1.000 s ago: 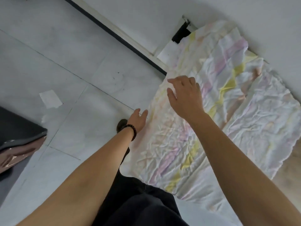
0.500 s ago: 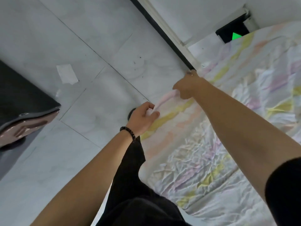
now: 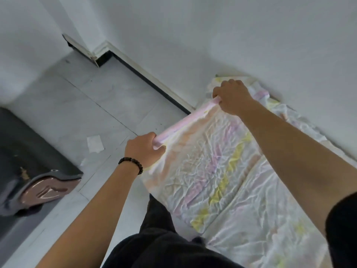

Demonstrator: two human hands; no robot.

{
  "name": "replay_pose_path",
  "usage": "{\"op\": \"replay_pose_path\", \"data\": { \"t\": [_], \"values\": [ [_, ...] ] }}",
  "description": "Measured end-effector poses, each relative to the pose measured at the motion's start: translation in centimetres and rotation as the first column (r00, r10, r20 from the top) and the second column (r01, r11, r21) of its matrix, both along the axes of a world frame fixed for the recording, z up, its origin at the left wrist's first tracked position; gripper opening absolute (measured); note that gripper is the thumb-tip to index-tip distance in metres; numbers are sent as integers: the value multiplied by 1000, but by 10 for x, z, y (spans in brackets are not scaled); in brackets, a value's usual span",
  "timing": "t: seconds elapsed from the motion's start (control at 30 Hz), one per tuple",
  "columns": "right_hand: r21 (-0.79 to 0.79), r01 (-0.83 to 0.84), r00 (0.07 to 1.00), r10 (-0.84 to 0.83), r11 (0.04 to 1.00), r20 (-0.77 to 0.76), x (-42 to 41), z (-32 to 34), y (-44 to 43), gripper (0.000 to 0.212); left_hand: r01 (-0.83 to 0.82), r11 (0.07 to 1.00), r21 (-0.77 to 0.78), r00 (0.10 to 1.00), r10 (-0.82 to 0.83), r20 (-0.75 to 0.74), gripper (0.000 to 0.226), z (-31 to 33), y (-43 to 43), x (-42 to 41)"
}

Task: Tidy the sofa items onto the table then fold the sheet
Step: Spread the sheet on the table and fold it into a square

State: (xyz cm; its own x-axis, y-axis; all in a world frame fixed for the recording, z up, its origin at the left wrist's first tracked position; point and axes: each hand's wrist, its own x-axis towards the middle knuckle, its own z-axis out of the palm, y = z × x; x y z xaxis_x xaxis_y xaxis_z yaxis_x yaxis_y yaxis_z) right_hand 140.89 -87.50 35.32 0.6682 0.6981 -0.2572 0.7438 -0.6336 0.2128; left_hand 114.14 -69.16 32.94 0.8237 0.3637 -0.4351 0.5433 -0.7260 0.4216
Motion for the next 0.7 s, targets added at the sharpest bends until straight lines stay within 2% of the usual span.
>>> {"op": "replay_pose_path", "data": {
  "t": [0.07, 0.17, 0.27, 0.37, 0.43, 0.47, 0.53, 0.57, 0.63, 0.7],
  "values": [
    [56, 48, 999, -48, 997, -2, -23, 25, -39, 27, 70, 997, 39, 997, -72, 29, 28, 30, -35, -19],
    [200, 91, 991, -108, 975, 77, -71, 54, -113, 23, 97, 995, -8, 989, -96, 109, 29, 63, -106, -56],
    [408, 179, 966, -239, 895, 99, -116, 65, -196, 22, 188, 982, 27, 961, -189, 203, 34, 75, -187, -96],
    [529, 312, 924, -381, 789, 24, -154, 48, -276, 26, 255, 966, 54, 935, -260, 240, 27, 61, -271, -129],
    [496, 467, 871, -476, 732, -119, -178, 22, -322, 37, 319, 947, 27, 924, -317, 213, 16, 40, -321, -145],
    [415, 542, 839, -502, 731, -210, -191, 6, -342, 45, 360, 933, -14, 920, -352, 175, 14, 28, -343, -152],
    [241, 608, 780, -515, 756, -355, -220, -27, -374, 62, 431, 886, -175, 902, -428, 51, 21, 5, -378, -162],
    [210, 636, 747, -524, 743, -408, -236, -43, -385, 66, 453, 854, -256, 880, -474, -23, 29, -4, -391, -166],
    [269, 728, 669, -568, 631, -479, -268, -69, -397, 61, 471, 829, -302, 846, -521, -112, 36, -19, -406, -173],
    [396, 789, 615, -603, 470, -508, -298, -85, -398, 42, 458, 856, -240, 863, -493, -110, 34, -27, -409, -177]
  ]
}}
